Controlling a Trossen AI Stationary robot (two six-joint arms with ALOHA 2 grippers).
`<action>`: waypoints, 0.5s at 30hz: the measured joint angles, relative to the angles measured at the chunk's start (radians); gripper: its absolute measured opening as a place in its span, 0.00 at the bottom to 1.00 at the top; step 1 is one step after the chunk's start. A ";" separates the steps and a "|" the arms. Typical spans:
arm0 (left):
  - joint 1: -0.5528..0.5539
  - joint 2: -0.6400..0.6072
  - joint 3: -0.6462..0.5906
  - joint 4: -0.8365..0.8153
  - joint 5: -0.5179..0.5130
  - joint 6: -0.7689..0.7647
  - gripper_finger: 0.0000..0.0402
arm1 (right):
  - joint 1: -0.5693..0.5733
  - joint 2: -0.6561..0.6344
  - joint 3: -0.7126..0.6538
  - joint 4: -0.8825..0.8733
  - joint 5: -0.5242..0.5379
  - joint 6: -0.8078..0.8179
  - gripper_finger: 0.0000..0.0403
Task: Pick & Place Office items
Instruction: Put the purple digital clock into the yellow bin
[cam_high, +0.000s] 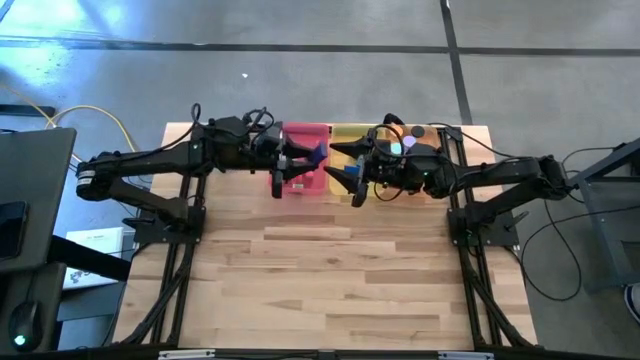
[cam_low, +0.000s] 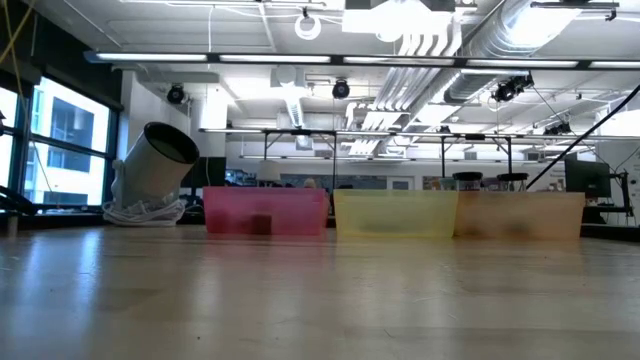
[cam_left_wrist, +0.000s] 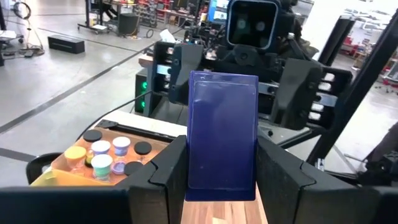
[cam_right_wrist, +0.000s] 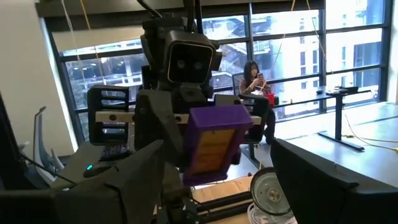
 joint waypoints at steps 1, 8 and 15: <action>-0.004 0.000 0.000 0.000 0.000 0.000 0.35 | -0.001 0.000 0.000 0.003 -0.005 0.000 0.70; -0.017 0.023 -0.001 0.004 0.057 0.001 0.35 | -0.001 0.000 0.000 0.002 -0.009 -0.009 0.70; -0.013 0.047 -0.001 0.002 0.092 -0.016 0.35 | -0.002 0.000 0.000 0.001 -0.057 -0.009 0.70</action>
